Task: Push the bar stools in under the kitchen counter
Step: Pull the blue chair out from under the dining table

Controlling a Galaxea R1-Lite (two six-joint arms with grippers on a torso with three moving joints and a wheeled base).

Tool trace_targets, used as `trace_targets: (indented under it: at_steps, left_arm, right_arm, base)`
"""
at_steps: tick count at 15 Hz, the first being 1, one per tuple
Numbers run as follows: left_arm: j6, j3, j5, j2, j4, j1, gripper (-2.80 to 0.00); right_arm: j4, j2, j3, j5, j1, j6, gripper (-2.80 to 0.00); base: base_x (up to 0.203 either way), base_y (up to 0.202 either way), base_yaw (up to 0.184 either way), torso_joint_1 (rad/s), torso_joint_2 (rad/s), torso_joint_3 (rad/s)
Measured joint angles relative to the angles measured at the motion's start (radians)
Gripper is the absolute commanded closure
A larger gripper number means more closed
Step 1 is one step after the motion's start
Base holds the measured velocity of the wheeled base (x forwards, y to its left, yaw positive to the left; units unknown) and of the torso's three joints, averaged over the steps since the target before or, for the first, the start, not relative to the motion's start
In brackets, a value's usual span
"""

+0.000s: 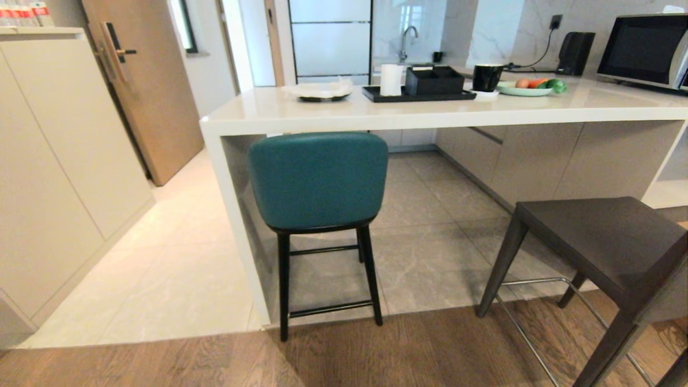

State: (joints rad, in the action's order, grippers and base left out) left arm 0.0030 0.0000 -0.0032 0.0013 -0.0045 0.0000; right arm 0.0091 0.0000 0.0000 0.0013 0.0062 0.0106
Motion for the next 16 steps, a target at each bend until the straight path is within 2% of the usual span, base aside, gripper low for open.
trace_targets:
  at_steps: [5, 16]
  left_arm:
    - [0.000, 0.000, 0.000, 0.000, -0.001, 0.000, 0.00]
    - [0.000, 0.000, 0.000, 0.000, -0.001, -0.001, 0.00]
  right_arm:
    - [0.000, 0.000, 0.000, 0.000, -0.001, 0.000, 0.00]
    - [0.000, 0.000, 0.000, 0.000, 0.000, 0.000, 0.00]
  base:
    - [0.027, 0.000, -0.001, -0.001, 0.00, 0.001]
    - [0.194, 0.000, 0.001, 0.004, 0.00, 0.003]
